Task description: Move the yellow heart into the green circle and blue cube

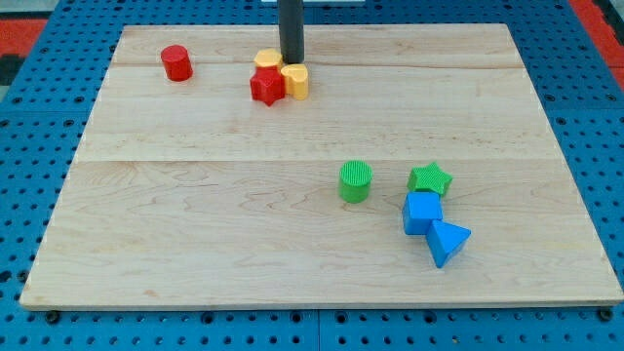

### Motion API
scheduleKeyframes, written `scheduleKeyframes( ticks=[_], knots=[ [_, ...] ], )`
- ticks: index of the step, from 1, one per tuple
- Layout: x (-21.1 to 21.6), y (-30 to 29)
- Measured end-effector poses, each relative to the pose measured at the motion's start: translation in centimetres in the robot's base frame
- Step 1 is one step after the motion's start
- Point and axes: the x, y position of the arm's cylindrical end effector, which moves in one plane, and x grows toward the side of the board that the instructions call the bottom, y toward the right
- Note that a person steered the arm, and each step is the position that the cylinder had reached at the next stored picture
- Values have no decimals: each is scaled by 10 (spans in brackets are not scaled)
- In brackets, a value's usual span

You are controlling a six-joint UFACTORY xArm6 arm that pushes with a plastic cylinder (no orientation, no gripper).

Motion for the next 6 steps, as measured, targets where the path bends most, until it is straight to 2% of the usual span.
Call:
scheduleKeyframes(
  ticks=[2,3,4,5,6],
  knots=[
    [16,7],
    [74,22],
    [119,107],
    [88,102],
    [70,38]
  ],
)
